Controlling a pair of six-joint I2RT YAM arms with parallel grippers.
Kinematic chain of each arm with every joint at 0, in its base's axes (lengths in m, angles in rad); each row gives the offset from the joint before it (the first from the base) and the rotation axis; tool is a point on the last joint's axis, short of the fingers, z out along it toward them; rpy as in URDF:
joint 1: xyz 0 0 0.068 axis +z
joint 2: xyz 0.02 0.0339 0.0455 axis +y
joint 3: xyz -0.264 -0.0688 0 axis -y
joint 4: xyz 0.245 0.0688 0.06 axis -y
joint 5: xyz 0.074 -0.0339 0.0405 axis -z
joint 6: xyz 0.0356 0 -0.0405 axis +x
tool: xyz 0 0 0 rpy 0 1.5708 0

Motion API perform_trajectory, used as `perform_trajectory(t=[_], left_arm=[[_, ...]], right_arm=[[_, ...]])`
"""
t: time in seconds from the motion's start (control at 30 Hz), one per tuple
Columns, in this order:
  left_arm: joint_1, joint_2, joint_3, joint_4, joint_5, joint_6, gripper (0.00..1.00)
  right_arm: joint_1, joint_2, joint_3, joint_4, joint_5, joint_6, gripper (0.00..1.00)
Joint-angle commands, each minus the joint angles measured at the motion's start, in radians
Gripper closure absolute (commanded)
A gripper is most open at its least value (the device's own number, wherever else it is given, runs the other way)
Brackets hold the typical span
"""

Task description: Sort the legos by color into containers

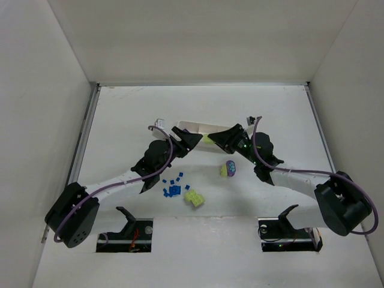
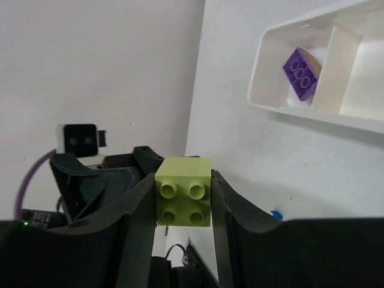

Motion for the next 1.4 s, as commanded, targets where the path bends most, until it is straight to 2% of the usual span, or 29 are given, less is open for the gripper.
perform_trajectory(t=[0.0, 0.23, 0.63, 0.9, 1.1, 1.37], left_arm=[[0.016, -0.005, -0.038, 0.160, 0.038, -0.164, 0.34], [0.027, 0.035, -0.059, 0.310, 0.098, -0.275, 0.36], [0.038, 0.014, -0.099, 0.349, 0.050, -0.310, 0.44], [0.029, -0.014, -0.110, 0.353, 0.024, -0.312, 0.52], [0.023, -0.037, -0.127, 0.353, -0.022, -0.306, 0.52], [0.003, -0.020, -0.104, 0.366, -0.025, -0.295, 0.64]], right_arm=[[0.008, 0.008, 0.026, 0.156, -0.019, 0.092, 0.78], [0.042, 0.067, 0.044, 0.256, -0.003, 0.183, 0.78], [0.092, 0.159, 0.046, 0.465, 0.033, 0.315, 0.78], [0.108, 0.218, 0.047, 0.522, 0.061, 0.369, 0.78], [0.108, 0.207, 0.018, 0.537, 0.099, 0.370, 0.78], [0.108, 0.212, 0.018, 0.537, 0.098, 0.373, 0.78]])
